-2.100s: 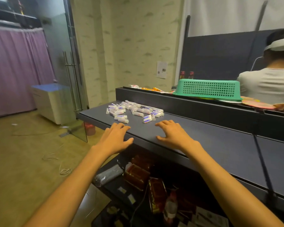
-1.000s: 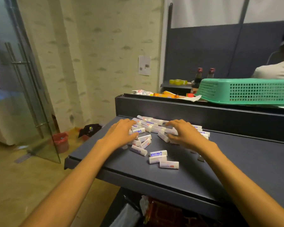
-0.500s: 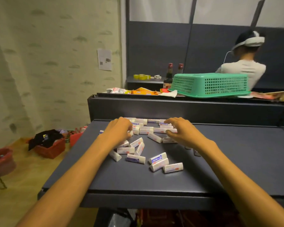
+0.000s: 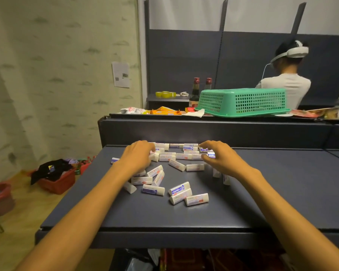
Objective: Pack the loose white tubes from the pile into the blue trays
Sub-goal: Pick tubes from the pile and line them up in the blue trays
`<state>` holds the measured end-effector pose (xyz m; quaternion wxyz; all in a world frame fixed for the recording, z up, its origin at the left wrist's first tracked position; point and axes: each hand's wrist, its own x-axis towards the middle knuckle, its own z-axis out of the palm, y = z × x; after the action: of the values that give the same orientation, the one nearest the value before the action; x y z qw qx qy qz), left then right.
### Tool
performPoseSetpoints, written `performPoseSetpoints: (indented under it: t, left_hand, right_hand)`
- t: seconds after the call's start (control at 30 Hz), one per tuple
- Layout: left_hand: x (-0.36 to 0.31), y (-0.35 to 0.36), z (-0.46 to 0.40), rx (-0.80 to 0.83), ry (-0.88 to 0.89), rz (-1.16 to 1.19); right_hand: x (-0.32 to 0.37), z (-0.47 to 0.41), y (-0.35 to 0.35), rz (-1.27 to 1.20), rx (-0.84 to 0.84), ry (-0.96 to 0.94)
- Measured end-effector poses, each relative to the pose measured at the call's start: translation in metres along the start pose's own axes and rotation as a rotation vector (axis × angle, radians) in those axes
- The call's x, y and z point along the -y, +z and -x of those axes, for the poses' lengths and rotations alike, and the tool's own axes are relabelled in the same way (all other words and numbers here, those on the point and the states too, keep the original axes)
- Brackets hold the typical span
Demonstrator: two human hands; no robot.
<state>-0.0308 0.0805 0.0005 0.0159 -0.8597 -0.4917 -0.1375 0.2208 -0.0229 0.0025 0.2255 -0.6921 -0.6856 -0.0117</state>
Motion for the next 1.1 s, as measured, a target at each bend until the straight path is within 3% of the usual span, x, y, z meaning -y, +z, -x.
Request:
performPoseSetpoints:
  t: [0.3,0.87,1.1]
  left_hand:
    - [-0.012,-0.024,0.011,-0.196,-0.021,0.575]
    - [-0.008,-0.012,0.021,-0.257,0.151,0.523]
    - [-0.007,-0.004,0.013,-0.259,0.204,0.483]
  right_hand:
    - [-0.01,-0.003,0.003,-0.069,0.06,-0.043]
    - [-0.016,-0.019,0.024,0.008,0.255,-0.071]
    - [-0.018,-0.018,0.02,-0.205,0.181,-0.026]
